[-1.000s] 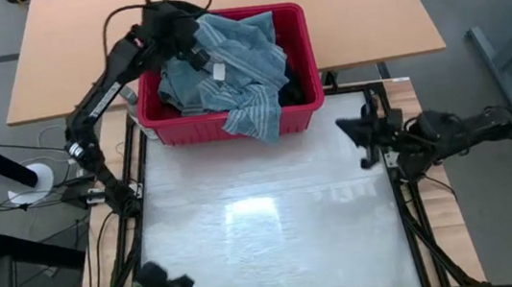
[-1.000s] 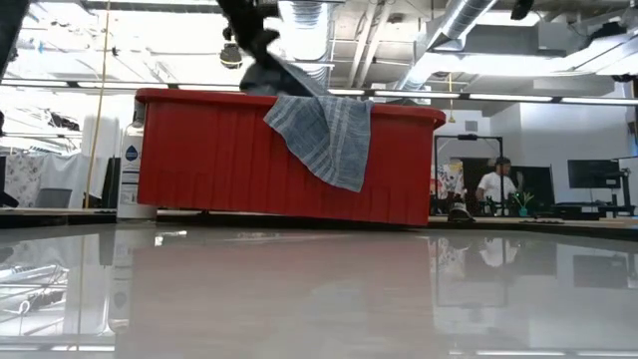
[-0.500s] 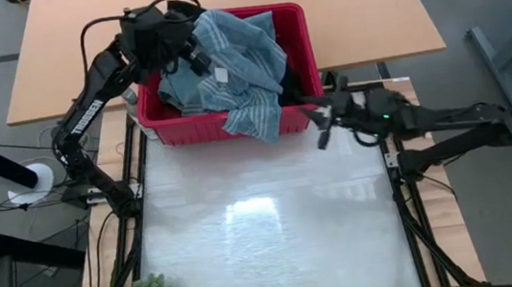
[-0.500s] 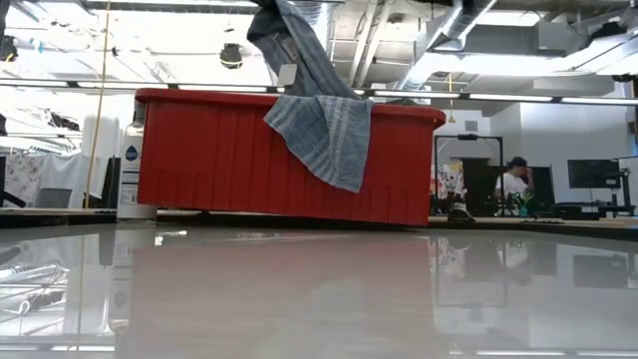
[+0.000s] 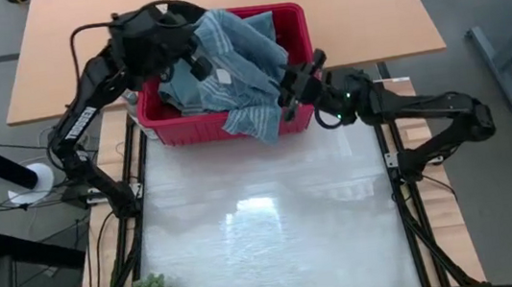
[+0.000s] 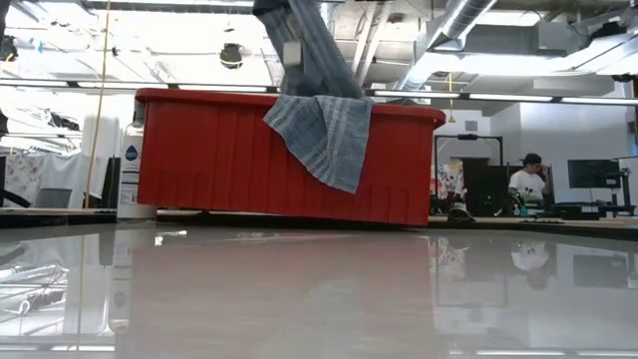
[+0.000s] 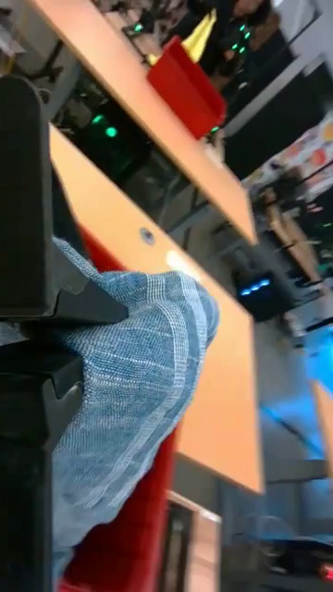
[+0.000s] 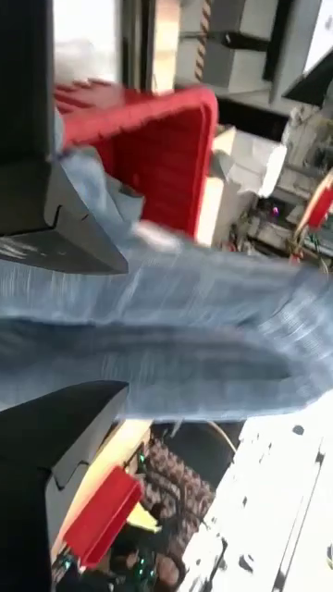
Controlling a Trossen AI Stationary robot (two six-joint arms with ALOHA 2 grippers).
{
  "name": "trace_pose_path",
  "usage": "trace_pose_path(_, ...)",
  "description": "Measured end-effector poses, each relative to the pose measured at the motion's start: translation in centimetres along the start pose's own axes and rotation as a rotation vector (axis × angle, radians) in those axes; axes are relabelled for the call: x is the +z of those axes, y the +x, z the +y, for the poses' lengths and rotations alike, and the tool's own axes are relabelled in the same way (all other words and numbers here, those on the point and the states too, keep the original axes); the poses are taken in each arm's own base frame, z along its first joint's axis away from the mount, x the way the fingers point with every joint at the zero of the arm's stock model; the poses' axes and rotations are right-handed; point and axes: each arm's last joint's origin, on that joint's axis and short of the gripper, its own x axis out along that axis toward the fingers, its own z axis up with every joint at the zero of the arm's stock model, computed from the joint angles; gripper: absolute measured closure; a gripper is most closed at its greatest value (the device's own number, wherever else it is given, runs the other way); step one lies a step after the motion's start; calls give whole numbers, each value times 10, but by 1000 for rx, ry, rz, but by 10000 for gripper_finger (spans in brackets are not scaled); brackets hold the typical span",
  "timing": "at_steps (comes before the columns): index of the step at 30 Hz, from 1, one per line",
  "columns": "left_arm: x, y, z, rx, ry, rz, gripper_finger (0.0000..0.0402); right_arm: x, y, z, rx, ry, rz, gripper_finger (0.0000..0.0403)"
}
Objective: Fold Laundry from Bin
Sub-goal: Fold the light blue shirt
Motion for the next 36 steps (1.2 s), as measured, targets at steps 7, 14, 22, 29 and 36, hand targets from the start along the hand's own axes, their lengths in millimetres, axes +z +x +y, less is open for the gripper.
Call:
trace_pose_path(7, 27, -28, 5, 12, -72, -154, 401, 10, 3, -3, 32, 24, -45, 190)
trace_pose_path(14, 42, -41, 12, 38, -191, -283, 401, 12, -3, 25, 157, 18, -35, 191)
trace_pose_path(22, 46, -43, 11, -29, -283, -331, 401, 3, 5, 55, 173, -16, 32, 191)
trace_pose_path(29, 59, -67, 6, -110, -377, -450, 401, 2, 5, 61, 82, -65, 75, 191)
trace_pose_path(36, 70, -120, 19, -228, -542, -624, 401, 35, -32, 31, -34, -77, -41, 191)
